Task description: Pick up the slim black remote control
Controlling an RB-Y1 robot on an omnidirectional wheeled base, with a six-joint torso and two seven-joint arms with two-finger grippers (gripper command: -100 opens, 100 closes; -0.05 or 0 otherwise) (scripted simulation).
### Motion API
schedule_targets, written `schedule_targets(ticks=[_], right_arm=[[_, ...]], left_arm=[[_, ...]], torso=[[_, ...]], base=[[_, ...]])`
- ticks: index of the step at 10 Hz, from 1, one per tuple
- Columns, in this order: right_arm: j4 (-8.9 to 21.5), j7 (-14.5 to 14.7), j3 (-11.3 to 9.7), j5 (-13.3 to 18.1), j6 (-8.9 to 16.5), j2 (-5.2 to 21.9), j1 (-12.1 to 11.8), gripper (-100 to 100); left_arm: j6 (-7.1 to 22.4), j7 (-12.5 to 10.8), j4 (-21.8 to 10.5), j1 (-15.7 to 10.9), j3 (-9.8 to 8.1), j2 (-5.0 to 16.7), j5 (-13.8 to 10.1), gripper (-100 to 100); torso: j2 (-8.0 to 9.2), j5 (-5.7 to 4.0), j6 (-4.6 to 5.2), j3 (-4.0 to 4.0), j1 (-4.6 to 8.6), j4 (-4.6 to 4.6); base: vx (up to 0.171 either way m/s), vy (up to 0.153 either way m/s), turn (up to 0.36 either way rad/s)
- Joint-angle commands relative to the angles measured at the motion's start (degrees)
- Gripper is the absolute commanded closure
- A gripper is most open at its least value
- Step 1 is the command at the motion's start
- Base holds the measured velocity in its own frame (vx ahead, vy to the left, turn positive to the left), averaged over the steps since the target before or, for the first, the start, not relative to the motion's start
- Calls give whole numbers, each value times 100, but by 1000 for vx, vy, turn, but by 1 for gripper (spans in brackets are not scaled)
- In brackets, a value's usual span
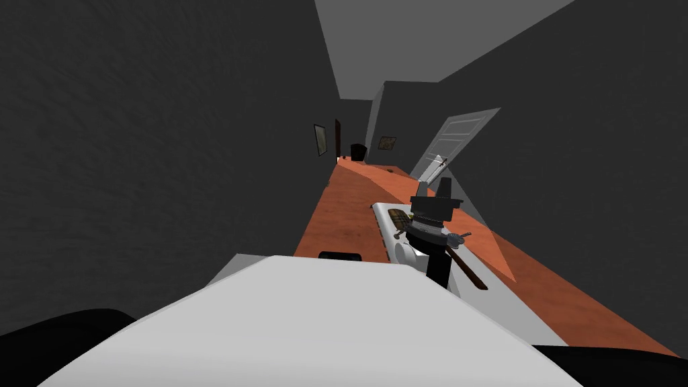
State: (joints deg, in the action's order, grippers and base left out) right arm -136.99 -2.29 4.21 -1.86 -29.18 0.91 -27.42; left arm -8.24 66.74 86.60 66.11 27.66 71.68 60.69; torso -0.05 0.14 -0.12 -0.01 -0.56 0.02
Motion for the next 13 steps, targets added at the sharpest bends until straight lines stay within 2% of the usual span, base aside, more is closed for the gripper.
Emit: schedule_targets(ticks=[1, 2, 3, 6, 7, 8, 12, 13], right_arm=[[0, 0, 0, 0, 0, 0, 0, 0], [0, 0, 0, 0, 0, 0, -1, 0], [0, 0, 0, 0, 0, -1, -1, 0], [0, 0, -1, 0, 0, -1, 0, 0], [0, 0, -1, 0, 0, -1, 0, 0], [0, 0, 0, 0, 0, -1, -1, 0], [0, 0, 0, 0, 0, -1, -1, 0], [0, 0, 0, 0, 0, -1, -1, 0]], left_arm=[[0, 0, 0, 0, 0, 0, 0, -100], [2, 30, -20, -11, 8, 7, 8, 0], [-6, 26, -220, -183, 114, -182, 42, -100], [-17, 25, -523, -443, 274, -465, 95, -100], [-11, 31, -467, -391, 241, -421, 88, -100], [-14, 34, -481, -401, 247, -433, 91, 100], [-14, 30, -476, -402, 243, -431, 88, 100], [-14, 30, -475, -403, 242, -432, 88, 0]], torso=[[0, 0, 0, 0, 0, 0], [-6, -3, -5, -3, 20, -1], [-11, -8, -5, -6, 36, -2], [-2, -10, -5, -1, 46, 0], [-3, -10, -4, -1, 47, 0], [-8, -11, -6, -4, 46, -2], [-5, -5, -8, -3, 37, -2], [-5, -5, -9, -3, 37, -2]], base=[[-18, 48, -44], [-3, 10, 5], [-20, 3, -102], [-31, -4, -88], [-13, -3, -15], [0, 0, 0], [0, 0, 0], [0, 0, 0]])
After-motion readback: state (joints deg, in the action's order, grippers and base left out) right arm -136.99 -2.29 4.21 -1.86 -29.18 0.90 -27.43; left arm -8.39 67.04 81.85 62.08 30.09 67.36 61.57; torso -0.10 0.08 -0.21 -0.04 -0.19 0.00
